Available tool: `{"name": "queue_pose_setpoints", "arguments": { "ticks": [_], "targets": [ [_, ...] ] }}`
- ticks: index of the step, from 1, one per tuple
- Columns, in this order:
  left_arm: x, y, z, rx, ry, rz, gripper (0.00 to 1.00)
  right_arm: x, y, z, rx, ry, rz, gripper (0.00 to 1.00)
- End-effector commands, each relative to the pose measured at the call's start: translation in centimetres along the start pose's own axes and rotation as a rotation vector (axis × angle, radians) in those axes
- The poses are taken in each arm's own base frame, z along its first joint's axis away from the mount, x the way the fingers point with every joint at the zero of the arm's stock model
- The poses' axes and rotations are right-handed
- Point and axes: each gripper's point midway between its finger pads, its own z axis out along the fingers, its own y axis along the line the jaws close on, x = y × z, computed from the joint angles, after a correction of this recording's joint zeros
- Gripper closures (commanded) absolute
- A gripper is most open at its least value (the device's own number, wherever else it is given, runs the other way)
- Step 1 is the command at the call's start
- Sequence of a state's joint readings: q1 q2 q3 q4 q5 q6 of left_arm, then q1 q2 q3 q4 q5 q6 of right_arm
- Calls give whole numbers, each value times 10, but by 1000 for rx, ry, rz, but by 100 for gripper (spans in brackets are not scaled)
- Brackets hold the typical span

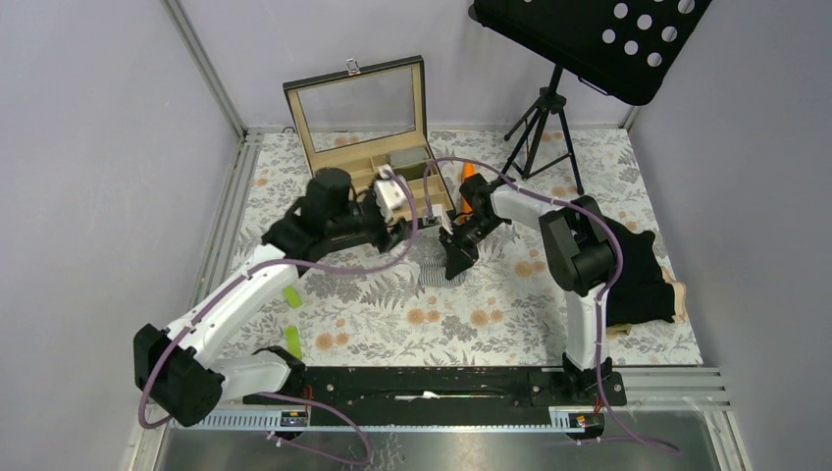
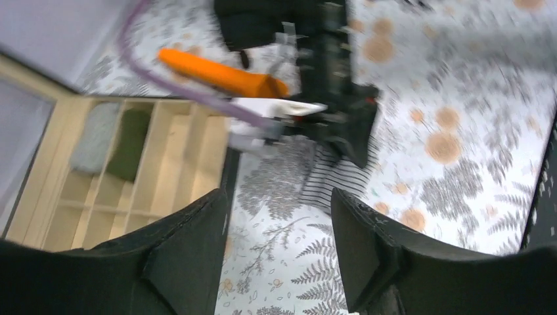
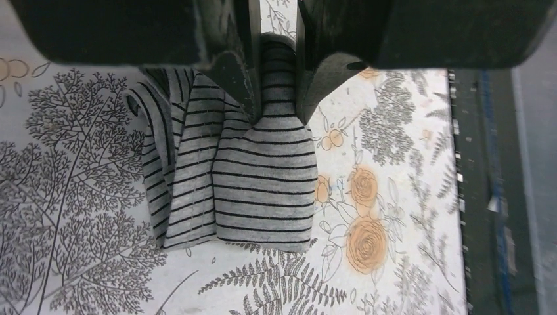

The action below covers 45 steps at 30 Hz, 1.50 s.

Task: Roll the underwear
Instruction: Roll the underwear to the center of the board.

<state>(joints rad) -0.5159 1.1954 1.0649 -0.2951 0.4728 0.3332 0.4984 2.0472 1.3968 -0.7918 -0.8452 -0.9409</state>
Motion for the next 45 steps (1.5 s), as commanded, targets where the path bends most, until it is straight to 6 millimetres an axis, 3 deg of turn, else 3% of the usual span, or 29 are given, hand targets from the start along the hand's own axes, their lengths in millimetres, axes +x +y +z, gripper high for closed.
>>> {"name": "queue_pose_setpoints", "arguments": {
  "ticks": [1,5,9,15,20,26,34,37,42,45],
  "targets": [
    [37,-42,12,167,94,287,34,57,9,9,-83,162,273,93],
    [72,-82,29,336,146,357,33,63,2,9,-76,165,306,92],
    [94,-104,59,428,166,356,33,65,-1,10,-64,170,318,91],
    [109,-108,107,433,162,370,33,67,-3,11,-41,173,331,91],
    [134,-104,131,422,217,412,34,68,-3,11,-35,171,331,91],
    [148,-106,139,413,243,442,38,67,-4,12,-35,172,335,91],
    [149,-96,140,346,253,470,43,68,-5,12,-34,174,343,90],
    [156,-102,140,392,269,469,45,68,-5,12,-33,175,346,90],
    [169,-110,144,455,316,443,57,68,-6,12,-31,176,350,89],
    [173,-113,143,481,336,436,75,67,-5,12,-32,172,345,88]
  ]
}}
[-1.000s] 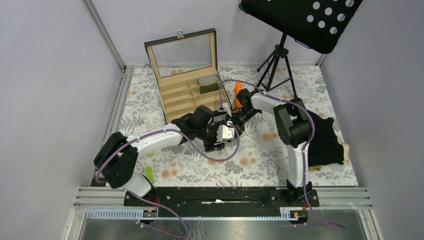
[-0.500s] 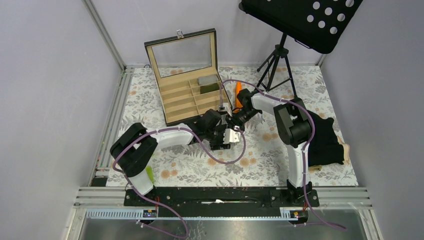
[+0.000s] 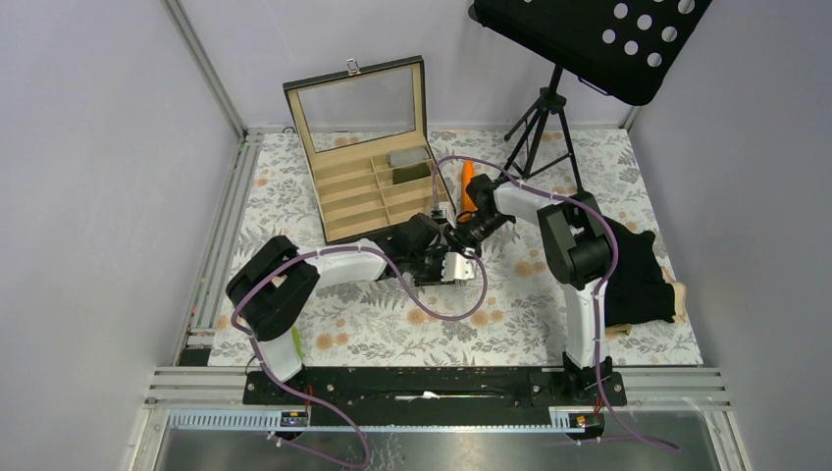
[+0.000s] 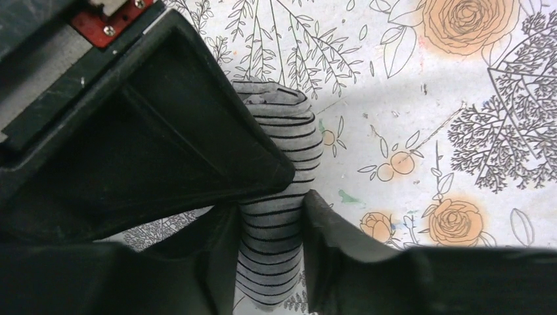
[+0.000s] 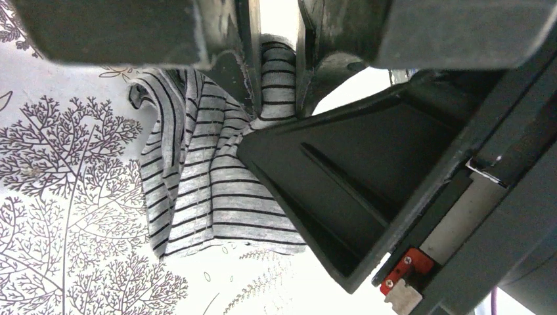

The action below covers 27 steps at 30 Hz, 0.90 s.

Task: Roll the underwear
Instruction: Roll the underwear to the center of the board.

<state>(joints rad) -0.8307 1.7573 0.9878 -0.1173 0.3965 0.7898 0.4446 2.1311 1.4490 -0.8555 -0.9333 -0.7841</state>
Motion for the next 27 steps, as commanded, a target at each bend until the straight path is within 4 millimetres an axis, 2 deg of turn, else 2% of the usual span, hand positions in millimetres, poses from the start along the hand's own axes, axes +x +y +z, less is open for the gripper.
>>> {"name": "queue_pose_setpoints", "arguments": {
  "ticks": [1,3,5,8,10,18,22,24,27],
  "targets": [
    [-1,-9,9,76,-2,16,81,58,-20,9,73,206,87,87],
    [-3,-14,6,106,-1,10,93,48,-15,5,71,176,83,84],
    [-2,-18,3,131,12,-1,99,31,-7,-4,72,141,61,75],
    [3,-26,-2,164,47,-17,100,0,8,-25,74,105,1,57],
    [8,-32,-5,187,68,-31,100,-22,18,-44,79,77,-58,50],
    [22,-51,-18,255,161,-126,100,-101,39,-125,203,-84,-181,46],
    [24,-60,-23,300,200,-199,100,-149,55,-167,357,-201,-302,45],
    [18,-65,-23,342,196,-242,100,-170,67,-188,433,-274,-336,44],
    [15,-75,-20,432,209,-311,100,-199,98,-220,507,-365,-409,44]
  ]
}}
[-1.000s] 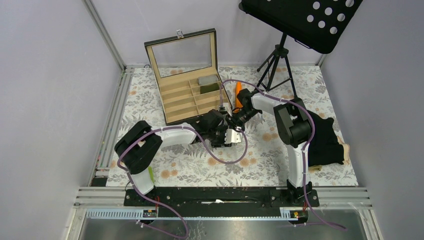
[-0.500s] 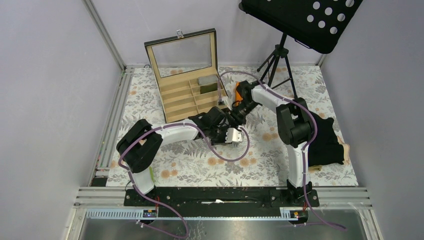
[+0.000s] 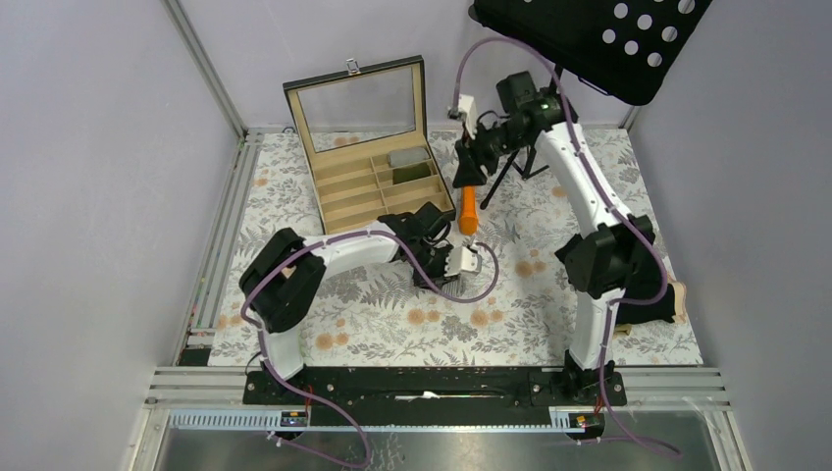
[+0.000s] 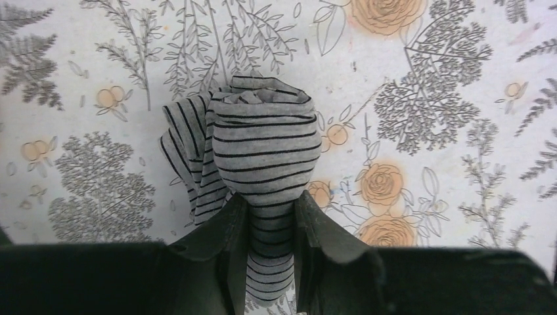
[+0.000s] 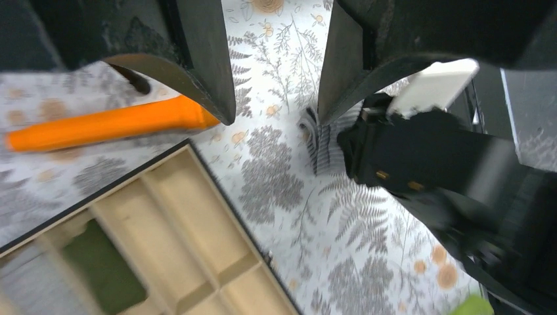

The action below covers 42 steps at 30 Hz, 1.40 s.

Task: Roll the underwear
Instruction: Roll the underwear to the center of the board.

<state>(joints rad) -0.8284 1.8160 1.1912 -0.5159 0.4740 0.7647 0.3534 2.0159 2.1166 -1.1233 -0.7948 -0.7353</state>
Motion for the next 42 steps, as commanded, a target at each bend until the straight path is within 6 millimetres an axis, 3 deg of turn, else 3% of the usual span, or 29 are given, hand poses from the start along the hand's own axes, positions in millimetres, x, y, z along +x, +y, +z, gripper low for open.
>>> {"name": "queue_pose_setpoints", "arguments": {
  "ticks": [1,7,9,11,14,15,16,17,19,21,23,35,38,42],
  "targets": [
    [24,-45,10,246,101,-203,100,-85,22,-66,169,-188,-106,44],
    [31,-38,24,330,87,-367,100,-149,53,-133,326,-406,-152,43],
    [34,-34,31,392,72,-470,100,-152,69,-146,339,-441,-180,43],
    [31,-29,33,476,43,-579,100,-139,81,-149,340,-424,-200,41],
    [24,-16,37,560,4,-690,100,-98,101,-141,325,-365,-298,40],
    [25,-13,40,574,8,-718,100,-77,107,-132,321,-351,-303,41],
    [27,-10,44,585,14,-741,100,-34,127,-116,282,-306,-257,41],
    [29,-9,47,597,24,-763,100,-18,146,-115,269,-305,-266,41],
    [32,-6,53,619,36,-801,100,40,175,-81,174,-234,-229,41],
    [33,-5,55,640,38,-834,100,77,204,-56,77,-183,-237,41],
    [33,-3,57,645,37,-853,100,105,215,-40,26,-139,-221,41],
    [33,2,61,622,44,-878,100,237,224,25,-164,201,61,41],
    [36,1,62,617,57,-878,99,261,235,33,-218,280,98,41],
    [37,1,60,612,60,-878,98,274,244,37,-257,334,111,41]
  ]
}}
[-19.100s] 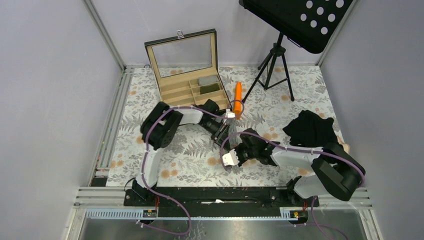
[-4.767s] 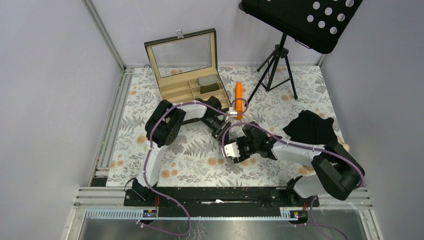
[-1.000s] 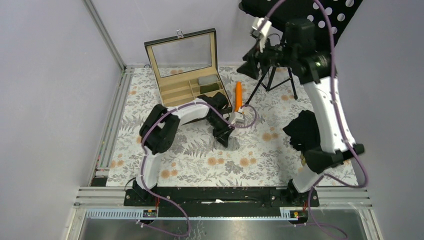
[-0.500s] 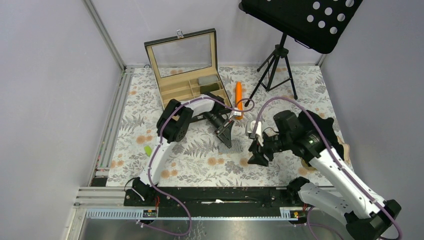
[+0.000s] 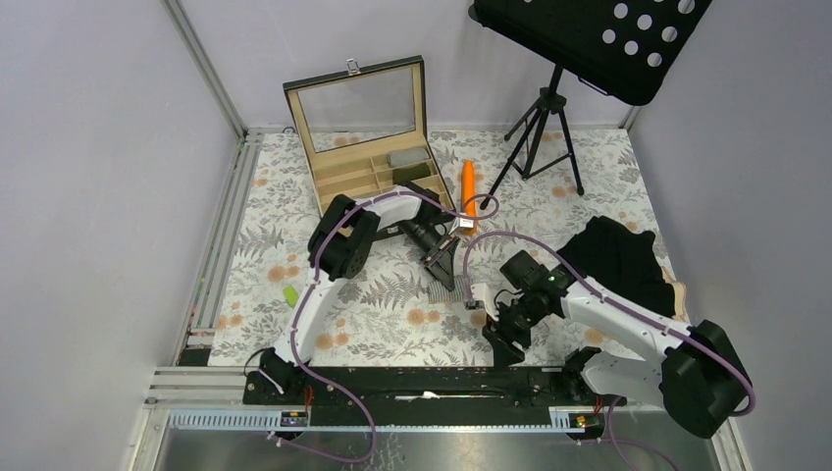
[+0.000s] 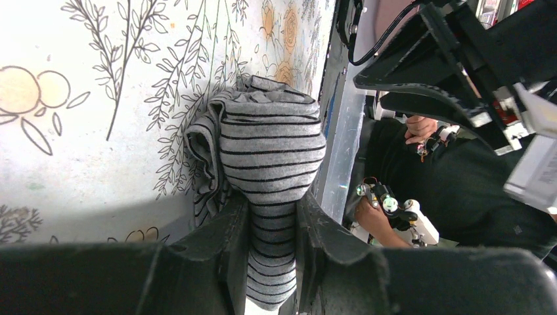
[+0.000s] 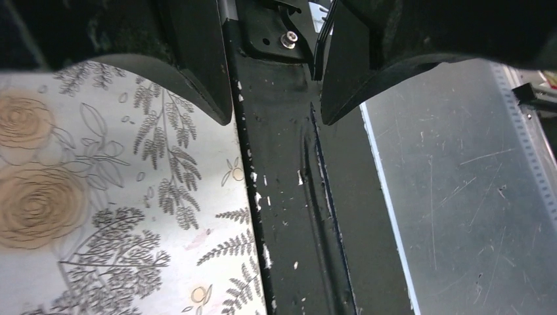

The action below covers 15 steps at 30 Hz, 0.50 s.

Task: Roll the underwear
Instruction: Roll the underwear to the center of the board.

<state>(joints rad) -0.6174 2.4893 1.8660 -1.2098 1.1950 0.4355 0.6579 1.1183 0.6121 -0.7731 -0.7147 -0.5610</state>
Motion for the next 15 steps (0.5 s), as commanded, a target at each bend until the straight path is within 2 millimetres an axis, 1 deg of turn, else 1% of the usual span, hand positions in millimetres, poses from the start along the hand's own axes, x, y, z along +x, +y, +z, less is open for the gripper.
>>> {"name": "queue_pose_setpoints", "arguments": {
  "ticks": [1,3,5,7,13,14,15],
  "targets": [
    [24,66,10,-204,124,56,98,4,4,6,-26,32,-27,41],
    [24,66,10,-204,124,55,98,-5,3,3,-20,19,-44,41],
    [24,65,10,-200,123,55,97,-19,1,-2,-7,-4,-65,41],
    [24,65,11,-198,121,54,97,-26,1,-5,2,-22,-82,41],
    [24,63,10,-199,115,51,96,-17,6,-6,11,-38,-98,41],
    [24,62,10,-199,115,52,96,-21,6,-8,16,-47,-108,41],
    [24,62,10,-200,115,50,96,-31,5,-13,27,-68,-125,41]
  ]
}}
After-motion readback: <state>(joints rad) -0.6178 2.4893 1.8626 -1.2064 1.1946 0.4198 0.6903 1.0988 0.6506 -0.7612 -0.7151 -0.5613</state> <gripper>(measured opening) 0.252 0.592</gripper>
